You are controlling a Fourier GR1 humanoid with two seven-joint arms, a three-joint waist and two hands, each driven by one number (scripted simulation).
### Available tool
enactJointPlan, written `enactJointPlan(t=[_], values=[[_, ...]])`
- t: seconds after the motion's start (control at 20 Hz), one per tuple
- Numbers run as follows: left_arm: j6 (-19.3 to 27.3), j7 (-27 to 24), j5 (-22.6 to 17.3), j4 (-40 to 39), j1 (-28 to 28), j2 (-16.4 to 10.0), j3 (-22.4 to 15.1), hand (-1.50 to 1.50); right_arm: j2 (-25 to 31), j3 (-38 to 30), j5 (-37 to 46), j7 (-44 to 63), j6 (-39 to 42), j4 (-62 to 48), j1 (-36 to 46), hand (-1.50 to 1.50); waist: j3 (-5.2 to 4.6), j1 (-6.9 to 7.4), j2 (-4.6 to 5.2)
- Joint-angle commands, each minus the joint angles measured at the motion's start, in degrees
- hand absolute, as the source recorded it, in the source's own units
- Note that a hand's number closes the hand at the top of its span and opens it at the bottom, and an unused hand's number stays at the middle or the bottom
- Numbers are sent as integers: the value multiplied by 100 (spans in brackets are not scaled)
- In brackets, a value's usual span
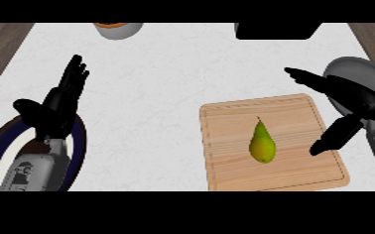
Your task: Pick the pear from the cutting board and place it in the pan
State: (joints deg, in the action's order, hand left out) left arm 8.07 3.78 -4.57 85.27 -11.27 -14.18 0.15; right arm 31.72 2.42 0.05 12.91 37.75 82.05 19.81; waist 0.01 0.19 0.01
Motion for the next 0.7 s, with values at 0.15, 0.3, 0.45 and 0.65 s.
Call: enactJointPlan(t=[0.15, 0.3, 0.45, 0.65], values=[[-261, 356, -46, -125, -386, -111, 299, 0, -407, 155, 569, -281, 234, -18, -33, -150, 0, -14, -2], [-249, -178, 114, -589, -421, 94, 321, 0, -580, 223, 936, -379, 227, -94, -60, -150, -1, -23, 3], [-313, -24, 128, 5, 23, 65, 292, 0, -755, 333, 1251, -334, 200, -321, 155, -150, 0, 9, 0], [-277, -170, 207, -473, -299, 92, 372, 0, -530, 544, 1806, -472, 274, -585, 247, -150, 0, -2, 10]])
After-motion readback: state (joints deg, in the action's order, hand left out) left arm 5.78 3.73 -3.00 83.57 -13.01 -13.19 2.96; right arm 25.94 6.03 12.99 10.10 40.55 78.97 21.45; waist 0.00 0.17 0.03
